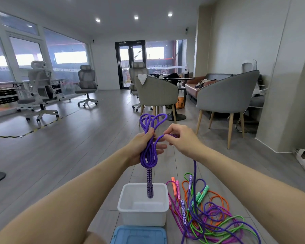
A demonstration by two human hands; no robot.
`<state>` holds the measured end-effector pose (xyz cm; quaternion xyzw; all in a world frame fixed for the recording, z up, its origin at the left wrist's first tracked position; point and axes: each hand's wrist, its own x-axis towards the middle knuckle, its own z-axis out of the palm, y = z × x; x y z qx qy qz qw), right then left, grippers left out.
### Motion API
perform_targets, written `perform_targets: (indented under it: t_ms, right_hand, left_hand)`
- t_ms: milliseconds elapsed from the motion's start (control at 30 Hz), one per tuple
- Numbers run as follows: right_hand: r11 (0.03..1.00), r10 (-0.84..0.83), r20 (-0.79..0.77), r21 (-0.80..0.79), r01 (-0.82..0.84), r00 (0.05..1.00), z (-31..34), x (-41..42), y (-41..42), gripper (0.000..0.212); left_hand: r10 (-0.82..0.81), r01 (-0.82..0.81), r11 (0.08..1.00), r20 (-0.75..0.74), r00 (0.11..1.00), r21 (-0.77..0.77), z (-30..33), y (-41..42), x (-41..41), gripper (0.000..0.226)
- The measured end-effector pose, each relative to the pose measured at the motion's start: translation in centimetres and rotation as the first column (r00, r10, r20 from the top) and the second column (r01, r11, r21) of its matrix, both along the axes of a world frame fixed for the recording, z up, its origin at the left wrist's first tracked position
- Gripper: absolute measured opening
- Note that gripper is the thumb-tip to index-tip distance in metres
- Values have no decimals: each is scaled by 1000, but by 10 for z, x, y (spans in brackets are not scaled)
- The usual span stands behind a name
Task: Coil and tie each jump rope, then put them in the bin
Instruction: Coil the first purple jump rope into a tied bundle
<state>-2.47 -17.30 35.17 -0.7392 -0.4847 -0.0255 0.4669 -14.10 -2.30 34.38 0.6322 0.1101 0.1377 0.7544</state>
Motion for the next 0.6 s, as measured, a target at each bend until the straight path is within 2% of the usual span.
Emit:
perform_targets:
  t_ms: [167,233,333,400,467,600]
  right_hand:
    - [992,-92,218,-63,108,972,-2,1,4,4]
    - [982,-108,340,-109,153,934,-4,3,4,6]
    - [967,-95,459,-167,191,883,-7,11,-3,14]
    - [956,-80,471,-212,201,878,-11,18,-10,20]
    - [948,-71,432,-250,195,899,-16,24,-16,20]
    - [935,-133,230,-293,199,964,-25,36,-24,19]
  left_hand:
    - [-102,103,994,-27,994,26,-4,-4,2,42]
    - [-111,114,993,-59,992,40,-5,-4,4,36]
    - [-151,171,974,-143,978,146,-3,-4,3,28]
    - [-173,221,945,-203,964,241,-2,-2,2,28]
    - [-159,202,950,-186,970,239,-1,-1,2,24]
    - [-54,58,997,80,995,-41,8,3,6,16]
